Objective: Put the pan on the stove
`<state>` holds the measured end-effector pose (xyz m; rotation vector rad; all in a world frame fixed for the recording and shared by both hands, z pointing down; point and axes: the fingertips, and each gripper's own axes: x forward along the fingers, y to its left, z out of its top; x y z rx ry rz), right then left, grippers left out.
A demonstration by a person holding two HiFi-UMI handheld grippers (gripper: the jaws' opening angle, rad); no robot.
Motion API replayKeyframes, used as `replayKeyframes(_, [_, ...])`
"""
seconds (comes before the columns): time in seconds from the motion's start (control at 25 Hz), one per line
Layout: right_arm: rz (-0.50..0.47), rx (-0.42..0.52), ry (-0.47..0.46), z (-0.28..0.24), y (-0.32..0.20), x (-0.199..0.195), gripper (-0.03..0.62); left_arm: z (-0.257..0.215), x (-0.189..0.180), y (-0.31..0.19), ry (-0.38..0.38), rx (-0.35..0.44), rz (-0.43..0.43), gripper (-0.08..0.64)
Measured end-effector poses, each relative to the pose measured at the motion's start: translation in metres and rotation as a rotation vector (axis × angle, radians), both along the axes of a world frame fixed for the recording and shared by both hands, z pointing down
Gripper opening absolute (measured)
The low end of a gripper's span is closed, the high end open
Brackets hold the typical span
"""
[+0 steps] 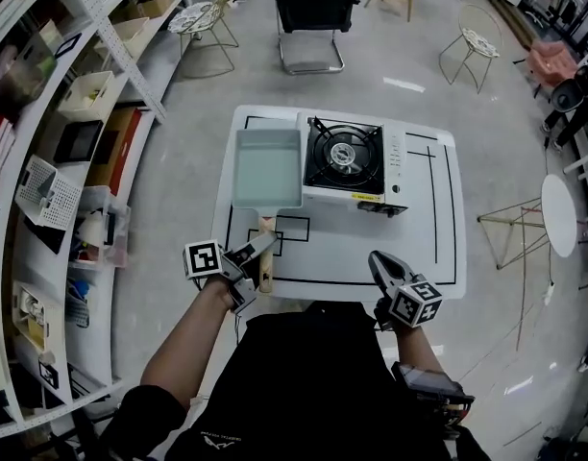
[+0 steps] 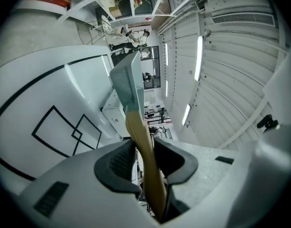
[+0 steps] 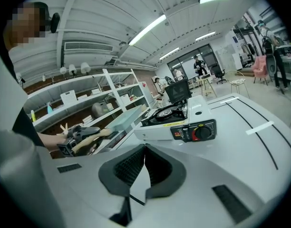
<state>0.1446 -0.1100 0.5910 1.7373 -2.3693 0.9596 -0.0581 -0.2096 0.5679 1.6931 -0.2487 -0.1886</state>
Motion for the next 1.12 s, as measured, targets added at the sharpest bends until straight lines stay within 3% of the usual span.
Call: replayKeyframes(1.12, [0.01, 0.034, -0.039, -0.004, 0.0, 0.098, 0.026, -0.012, 0.15, -0.019, -0.019, -0.01, 0.105, 0.127])
